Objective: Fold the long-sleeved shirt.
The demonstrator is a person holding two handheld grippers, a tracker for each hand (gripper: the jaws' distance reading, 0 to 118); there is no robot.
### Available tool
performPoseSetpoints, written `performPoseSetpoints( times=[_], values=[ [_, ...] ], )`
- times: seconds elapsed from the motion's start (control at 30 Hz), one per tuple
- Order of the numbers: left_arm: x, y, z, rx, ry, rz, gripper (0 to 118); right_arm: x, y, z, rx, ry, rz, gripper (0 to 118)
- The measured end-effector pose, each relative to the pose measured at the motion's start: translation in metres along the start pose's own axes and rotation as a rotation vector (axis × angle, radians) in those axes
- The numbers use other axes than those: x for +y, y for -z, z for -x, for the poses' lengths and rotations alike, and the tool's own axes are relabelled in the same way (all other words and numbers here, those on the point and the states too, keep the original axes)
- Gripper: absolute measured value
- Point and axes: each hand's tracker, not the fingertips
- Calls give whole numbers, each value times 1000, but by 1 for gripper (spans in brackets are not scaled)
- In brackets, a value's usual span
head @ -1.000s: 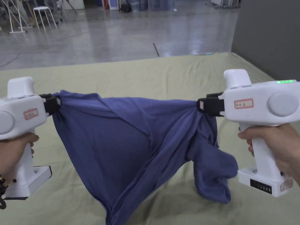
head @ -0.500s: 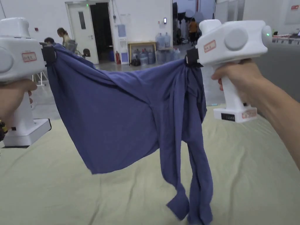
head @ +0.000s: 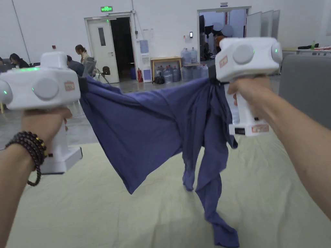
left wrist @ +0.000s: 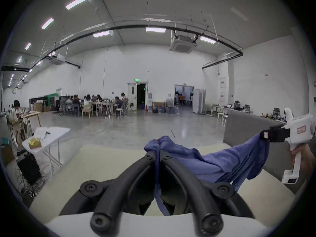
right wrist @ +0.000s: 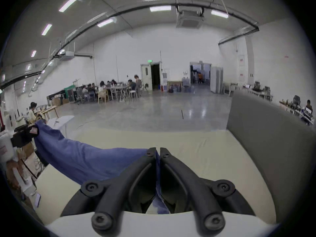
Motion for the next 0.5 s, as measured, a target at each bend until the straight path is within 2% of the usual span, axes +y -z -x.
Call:
performPoseSetpoints(
  times=[0.07, 0.2, 0.27, 0.37, 0.5],
  values=[
    [-30, -3, -22, 5, -6, 52, 0, -41, 27, -4, -13, -9, 66, 4],
    [-109, 25, -16, 2, -34, 163, 0, -125, 74, -16, 12, 74, 179, 4],
    [-140, 27, -14, 2, -26, 207, 0, -153, 73, -16, 24, 83, 214, 4],
    [-163, -11, -18, -11, -53, 215, 0, -174, 49, -19, 55, 69, 211, 4],
    [-179, -94, -19, -53, -137, 108, 0, -201, -16, -18, 91, 38, 190, 4]
  ],
)
